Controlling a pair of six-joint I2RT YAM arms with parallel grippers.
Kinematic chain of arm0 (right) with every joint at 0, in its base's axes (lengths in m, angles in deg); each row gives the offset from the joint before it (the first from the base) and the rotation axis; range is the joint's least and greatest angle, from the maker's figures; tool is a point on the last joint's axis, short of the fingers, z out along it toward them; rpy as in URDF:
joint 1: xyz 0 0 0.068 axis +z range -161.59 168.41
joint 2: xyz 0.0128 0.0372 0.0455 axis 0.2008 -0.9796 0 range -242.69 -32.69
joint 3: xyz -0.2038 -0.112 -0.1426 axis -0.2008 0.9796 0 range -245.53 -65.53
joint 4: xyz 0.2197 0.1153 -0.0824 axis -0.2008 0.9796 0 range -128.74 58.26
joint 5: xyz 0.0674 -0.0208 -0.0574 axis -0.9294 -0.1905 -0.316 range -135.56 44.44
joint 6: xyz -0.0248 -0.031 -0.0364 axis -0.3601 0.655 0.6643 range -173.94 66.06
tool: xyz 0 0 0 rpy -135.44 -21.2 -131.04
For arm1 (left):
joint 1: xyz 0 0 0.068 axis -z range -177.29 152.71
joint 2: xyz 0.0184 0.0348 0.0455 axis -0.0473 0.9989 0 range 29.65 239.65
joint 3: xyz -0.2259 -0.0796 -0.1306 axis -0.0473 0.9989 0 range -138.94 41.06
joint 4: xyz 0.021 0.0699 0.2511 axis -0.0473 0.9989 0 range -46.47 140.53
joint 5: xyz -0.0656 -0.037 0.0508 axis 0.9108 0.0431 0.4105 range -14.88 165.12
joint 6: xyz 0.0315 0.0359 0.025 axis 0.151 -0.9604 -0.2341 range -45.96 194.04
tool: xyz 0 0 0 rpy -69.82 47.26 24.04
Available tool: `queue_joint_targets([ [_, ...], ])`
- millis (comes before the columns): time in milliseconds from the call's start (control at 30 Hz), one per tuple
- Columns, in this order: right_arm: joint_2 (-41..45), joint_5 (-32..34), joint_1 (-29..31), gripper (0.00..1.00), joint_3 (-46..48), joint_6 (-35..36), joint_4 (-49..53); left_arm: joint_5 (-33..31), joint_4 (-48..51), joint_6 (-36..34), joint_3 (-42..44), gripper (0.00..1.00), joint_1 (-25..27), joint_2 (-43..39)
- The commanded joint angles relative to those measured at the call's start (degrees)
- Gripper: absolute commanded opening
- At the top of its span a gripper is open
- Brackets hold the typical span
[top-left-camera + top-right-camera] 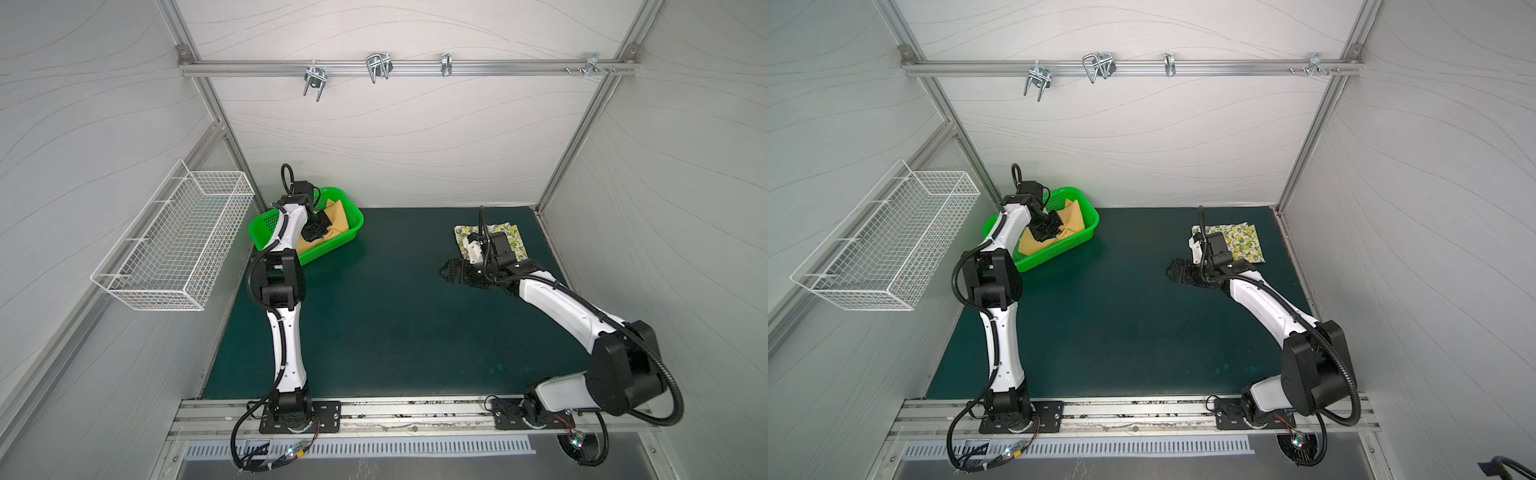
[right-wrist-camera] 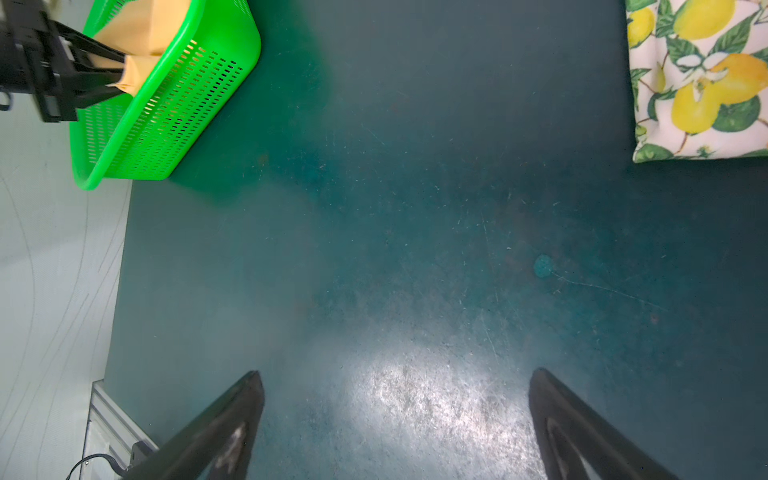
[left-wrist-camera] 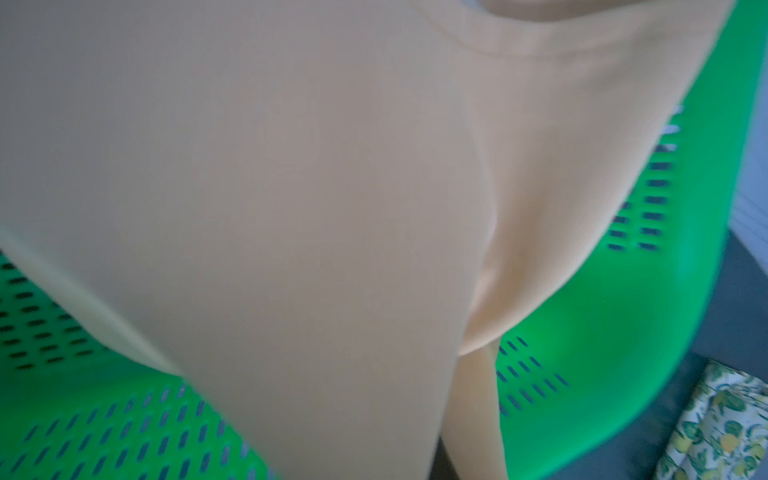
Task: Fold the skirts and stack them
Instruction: 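Reach the left gripper into the green basket and grasp the tan skirt, then lift the tan skirt out with the left gripper and drop it mid-table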
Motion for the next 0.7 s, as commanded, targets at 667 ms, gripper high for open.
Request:
queue_joint_targets([
  [667,6.05,1.86,0.16,0.99,-0.63,1.81,-0.91,4.64,-15.09,2.45,32.31,0.0,23.46,-44.29],
])
